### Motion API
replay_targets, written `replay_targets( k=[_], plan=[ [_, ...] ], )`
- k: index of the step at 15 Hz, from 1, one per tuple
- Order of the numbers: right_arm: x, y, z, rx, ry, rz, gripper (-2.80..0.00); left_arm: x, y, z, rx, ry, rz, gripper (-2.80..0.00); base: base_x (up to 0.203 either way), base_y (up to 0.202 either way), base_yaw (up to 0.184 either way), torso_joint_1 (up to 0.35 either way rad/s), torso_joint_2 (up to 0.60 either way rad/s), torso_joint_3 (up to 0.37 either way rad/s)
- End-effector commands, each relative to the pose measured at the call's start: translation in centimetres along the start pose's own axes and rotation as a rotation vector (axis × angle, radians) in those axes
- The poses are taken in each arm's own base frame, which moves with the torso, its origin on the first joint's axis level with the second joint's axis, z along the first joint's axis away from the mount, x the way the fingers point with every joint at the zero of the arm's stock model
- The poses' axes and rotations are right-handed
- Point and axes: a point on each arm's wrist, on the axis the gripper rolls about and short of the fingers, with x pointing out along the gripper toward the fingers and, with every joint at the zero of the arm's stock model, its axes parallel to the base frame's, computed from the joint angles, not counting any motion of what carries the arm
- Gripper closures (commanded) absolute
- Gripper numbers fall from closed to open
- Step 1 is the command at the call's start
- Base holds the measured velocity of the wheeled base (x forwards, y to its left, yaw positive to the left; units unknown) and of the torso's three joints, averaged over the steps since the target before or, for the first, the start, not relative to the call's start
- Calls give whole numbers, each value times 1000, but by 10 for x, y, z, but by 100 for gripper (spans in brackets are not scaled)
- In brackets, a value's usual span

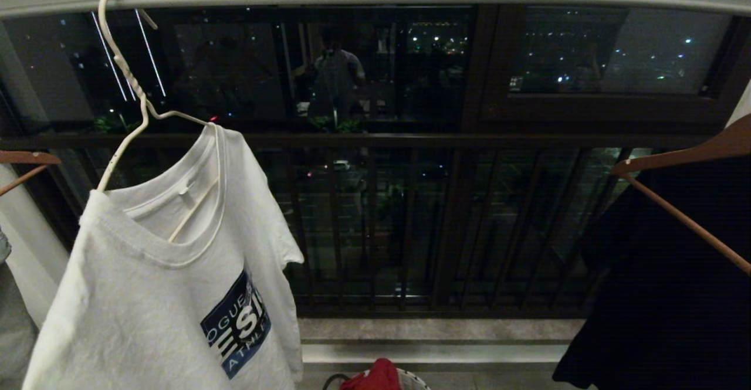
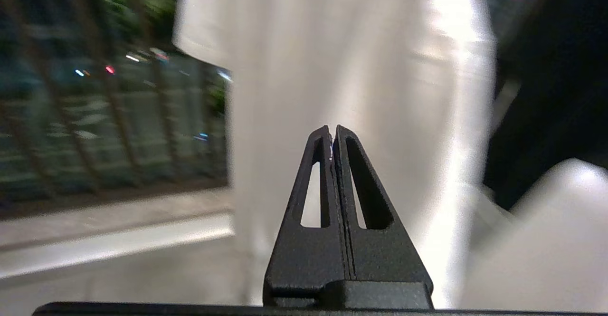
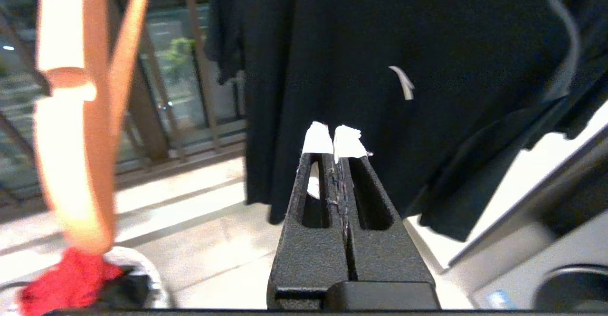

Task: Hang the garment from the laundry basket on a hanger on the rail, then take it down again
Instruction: Take the clothes off the clothes rack

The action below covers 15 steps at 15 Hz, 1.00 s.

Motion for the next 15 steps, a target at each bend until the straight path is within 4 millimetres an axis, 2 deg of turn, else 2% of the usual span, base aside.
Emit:
replay_targets(
  k=[1,4,7,9,12,14,15],
  plan=[
    [0,1,-8,-17,13,-8,0,16,9,-15,17,-27,37,0,0,0,0,0,0,0],
    [4,7,-42,-30,62,16,0,26,14,-27,49,-29,76,0,0,0,0,0,0,0],
    [3,12,-73,19,-43,226,0,36,21,-38,101,-81,141,0,0,0,0,0,0,0],
    [14,20,-84,37,-156,339,0,41,26,-49,151,-73,213,0,0,0,0,0,0,0],
    [28,29,-97,15,-217,452,0,47,32,-70,228,9,246,0,0,0,0,0,0,0],
    [36,33,-112,-12,-213,477,0,47,32,-71,245,17,261,0,0,0,0,0,0,0],
    [37,34,-113,-9,-215,483,0,48,33,-74,254,28,269,0,0,0,0,0,0,0]
  ],
)
